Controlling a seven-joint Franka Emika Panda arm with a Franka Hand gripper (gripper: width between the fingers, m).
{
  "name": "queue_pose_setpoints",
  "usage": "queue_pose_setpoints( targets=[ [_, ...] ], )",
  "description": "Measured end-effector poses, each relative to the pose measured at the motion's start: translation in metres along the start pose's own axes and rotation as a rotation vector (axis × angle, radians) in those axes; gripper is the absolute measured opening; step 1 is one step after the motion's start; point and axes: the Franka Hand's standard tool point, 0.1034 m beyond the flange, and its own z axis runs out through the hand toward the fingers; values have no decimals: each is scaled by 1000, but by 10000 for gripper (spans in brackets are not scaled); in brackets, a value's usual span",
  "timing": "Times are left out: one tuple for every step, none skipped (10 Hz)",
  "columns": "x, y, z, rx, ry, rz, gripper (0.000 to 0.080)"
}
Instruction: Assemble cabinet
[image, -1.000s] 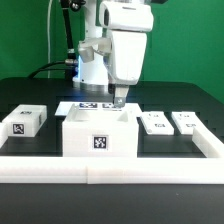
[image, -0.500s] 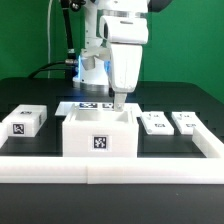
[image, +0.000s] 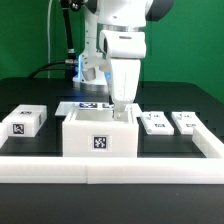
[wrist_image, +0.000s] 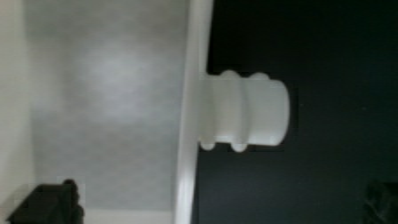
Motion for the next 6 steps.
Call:
queue_pose_setpoints(
  targets=[
    [0,0,5,8,2,1,798],
    [-1,1,8,12,3,4,798],
    [-3,5,9,11,4,7,798],
    [-3,6,8,8,3,11,798],
    [-3,6,9,10,4,11,675],
    [-3,6,9,10,4,11,675]
  ],
)
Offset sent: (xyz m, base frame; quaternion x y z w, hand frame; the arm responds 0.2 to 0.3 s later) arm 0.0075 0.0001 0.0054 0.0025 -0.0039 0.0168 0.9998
